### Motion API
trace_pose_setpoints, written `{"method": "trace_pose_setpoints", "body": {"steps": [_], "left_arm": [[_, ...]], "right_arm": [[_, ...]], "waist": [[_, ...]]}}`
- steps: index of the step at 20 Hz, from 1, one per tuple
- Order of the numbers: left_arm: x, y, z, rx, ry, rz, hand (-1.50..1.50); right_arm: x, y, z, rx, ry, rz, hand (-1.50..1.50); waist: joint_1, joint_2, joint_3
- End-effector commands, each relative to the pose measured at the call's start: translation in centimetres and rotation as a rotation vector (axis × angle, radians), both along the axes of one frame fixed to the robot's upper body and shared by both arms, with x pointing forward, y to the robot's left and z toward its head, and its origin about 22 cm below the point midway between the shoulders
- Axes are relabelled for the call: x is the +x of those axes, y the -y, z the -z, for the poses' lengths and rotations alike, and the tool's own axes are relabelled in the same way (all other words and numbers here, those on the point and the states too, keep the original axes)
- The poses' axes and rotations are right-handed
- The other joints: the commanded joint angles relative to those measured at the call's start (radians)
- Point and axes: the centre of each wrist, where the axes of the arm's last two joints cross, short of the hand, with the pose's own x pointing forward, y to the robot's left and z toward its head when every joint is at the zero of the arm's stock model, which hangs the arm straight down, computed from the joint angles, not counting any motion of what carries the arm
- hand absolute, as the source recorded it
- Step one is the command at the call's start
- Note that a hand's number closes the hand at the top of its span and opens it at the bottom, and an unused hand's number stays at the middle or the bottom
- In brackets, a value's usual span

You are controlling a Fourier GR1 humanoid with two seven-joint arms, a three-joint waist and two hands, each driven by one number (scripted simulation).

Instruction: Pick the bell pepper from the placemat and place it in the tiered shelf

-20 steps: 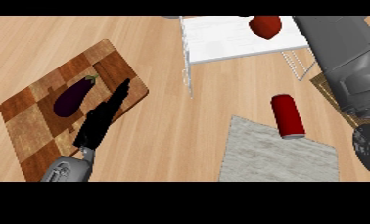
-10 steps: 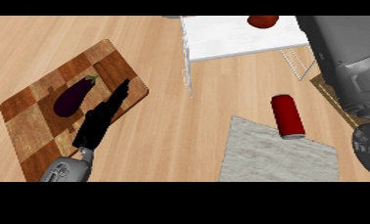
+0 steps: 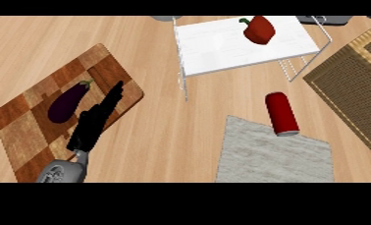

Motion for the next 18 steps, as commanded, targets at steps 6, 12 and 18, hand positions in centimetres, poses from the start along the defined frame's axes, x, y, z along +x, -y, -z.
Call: {"method": "trace_pose_setpoints", "body": {"steps": [6, 12, 18], "left_arm": [[-1.3, -1.9, 1.0, -0.011, -0.038, -0.030, 0.00], [-0.3, -0.5, 0.5, -0.016, -0.028, -0.023, 0.00], [-1.6, -2.3, 1.0, -0.006, -0.031, -0.023, 0.00]], "right_arm": [[-3.8, 10.6, -3.8, -0.065, -0.014, 0.040, -1.50], [-5.0, 12.8, -4.4, -0.090, -0.026, -0.037, -1.50], [-6.2, 15.3, -3.4, -0.116, -0.061, -0.117, -1.50]], "waist": [[-0.038, -0.016, 0.001], [-0.030, -0.009, 0.002], [-0.034, -0.017, 0.002]]}}
